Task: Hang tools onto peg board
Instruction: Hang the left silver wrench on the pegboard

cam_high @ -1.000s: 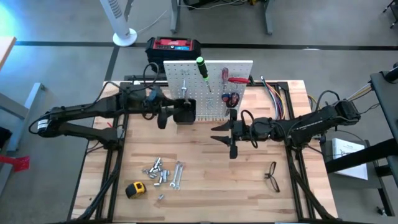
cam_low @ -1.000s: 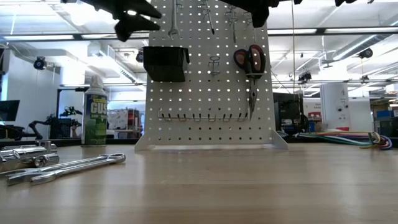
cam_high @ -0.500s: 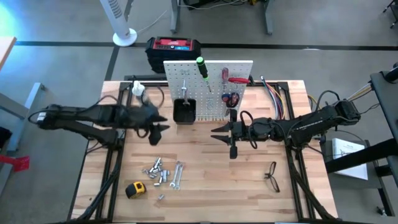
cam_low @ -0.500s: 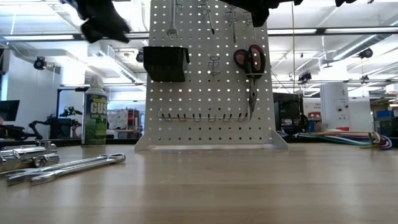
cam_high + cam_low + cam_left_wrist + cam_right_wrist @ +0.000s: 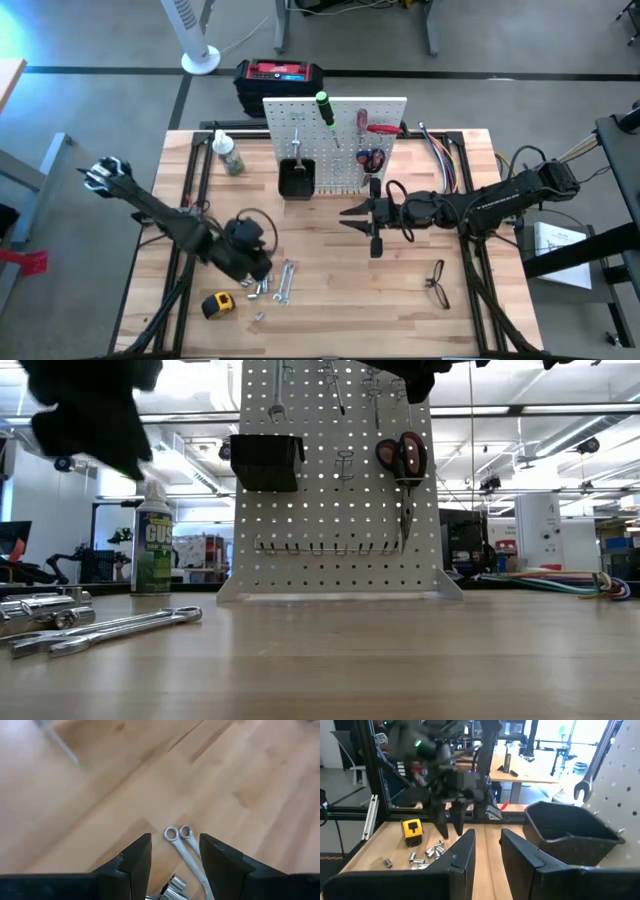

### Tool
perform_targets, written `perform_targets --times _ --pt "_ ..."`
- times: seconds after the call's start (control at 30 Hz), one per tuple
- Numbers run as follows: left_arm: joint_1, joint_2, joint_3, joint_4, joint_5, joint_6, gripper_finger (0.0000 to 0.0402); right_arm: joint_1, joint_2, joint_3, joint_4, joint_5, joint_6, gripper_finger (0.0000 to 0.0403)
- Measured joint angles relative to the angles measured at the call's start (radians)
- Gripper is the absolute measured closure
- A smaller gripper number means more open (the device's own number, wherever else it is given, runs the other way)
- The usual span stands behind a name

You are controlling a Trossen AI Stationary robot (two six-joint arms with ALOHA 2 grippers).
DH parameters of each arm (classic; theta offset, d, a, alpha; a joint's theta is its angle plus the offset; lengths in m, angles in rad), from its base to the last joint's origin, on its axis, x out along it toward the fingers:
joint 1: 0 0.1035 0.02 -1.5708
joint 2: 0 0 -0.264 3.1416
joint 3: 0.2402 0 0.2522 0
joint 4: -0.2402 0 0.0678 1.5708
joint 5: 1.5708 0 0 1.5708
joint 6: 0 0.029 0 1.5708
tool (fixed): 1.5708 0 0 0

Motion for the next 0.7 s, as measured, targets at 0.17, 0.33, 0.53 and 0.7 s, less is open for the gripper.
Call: perform_targets --times 0.17,0.33,0.53,0.7 --pt "-0.016 0.17 0.001 0.042 0.021 -0.113 0.0246 0.002 0.0 -0.007 -0.014 0.0 0.014 0.0335" --pt "-0.01 0.272 0.038 0.061 0.037 -0.118 0.0246 0.001 0.0 -0.017 -0.014 0.0 0.02 0.0337" --pt "-0.01 0.325 0.054 0.132 0.051 -0.118 0.0246 0.001 0.0 -0.027 -0.015 0.0 0.037 0.0325" --pt "-0.009 0.37 0.053 0.158 0.082 -0.118 0.0246 0.001 0.0 -0.03 -0.018 0.0 0.062 0.0317"
